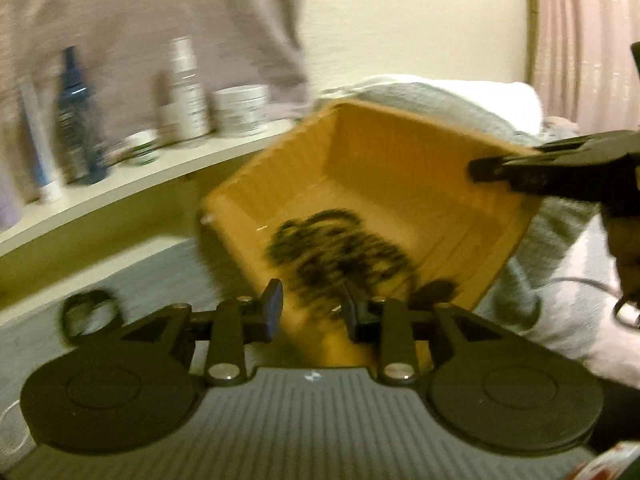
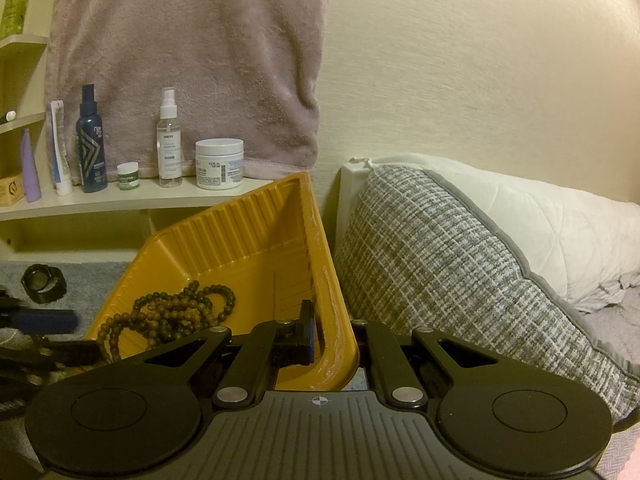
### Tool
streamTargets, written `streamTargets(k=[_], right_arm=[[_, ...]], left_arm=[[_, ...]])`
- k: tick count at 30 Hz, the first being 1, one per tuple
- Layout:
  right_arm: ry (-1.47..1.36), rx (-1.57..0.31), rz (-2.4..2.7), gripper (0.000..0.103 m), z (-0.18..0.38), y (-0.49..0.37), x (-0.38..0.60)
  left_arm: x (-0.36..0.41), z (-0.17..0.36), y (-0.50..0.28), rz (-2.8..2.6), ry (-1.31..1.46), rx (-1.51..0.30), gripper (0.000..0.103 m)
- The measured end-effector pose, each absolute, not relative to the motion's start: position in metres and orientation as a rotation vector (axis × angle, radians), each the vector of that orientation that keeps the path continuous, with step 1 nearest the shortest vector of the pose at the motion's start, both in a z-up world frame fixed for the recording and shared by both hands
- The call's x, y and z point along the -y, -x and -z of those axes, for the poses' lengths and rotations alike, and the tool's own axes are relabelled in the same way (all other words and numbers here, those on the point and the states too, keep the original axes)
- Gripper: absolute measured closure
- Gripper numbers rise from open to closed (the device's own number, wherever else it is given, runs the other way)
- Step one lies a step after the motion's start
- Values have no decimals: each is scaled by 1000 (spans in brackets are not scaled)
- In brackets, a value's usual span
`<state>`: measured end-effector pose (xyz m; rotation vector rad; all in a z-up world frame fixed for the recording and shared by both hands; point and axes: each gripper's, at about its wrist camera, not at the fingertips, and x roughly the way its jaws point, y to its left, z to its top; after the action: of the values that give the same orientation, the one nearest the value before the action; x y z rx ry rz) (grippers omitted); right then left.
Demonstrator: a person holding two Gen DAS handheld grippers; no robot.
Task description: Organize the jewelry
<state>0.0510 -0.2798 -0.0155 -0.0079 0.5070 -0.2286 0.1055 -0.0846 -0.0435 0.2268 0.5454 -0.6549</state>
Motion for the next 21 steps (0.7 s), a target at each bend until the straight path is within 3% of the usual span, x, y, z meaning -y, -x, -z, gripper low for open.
streamTargets(k=[18,21], right_arm=[[18,-509,232,97,15,-51,280],[18,-510,233,97,15,-52,280]], left_arm=[[-42,72,-143,228,-282,-613,74],[-44,77,-151,244,-301,-629,78]])
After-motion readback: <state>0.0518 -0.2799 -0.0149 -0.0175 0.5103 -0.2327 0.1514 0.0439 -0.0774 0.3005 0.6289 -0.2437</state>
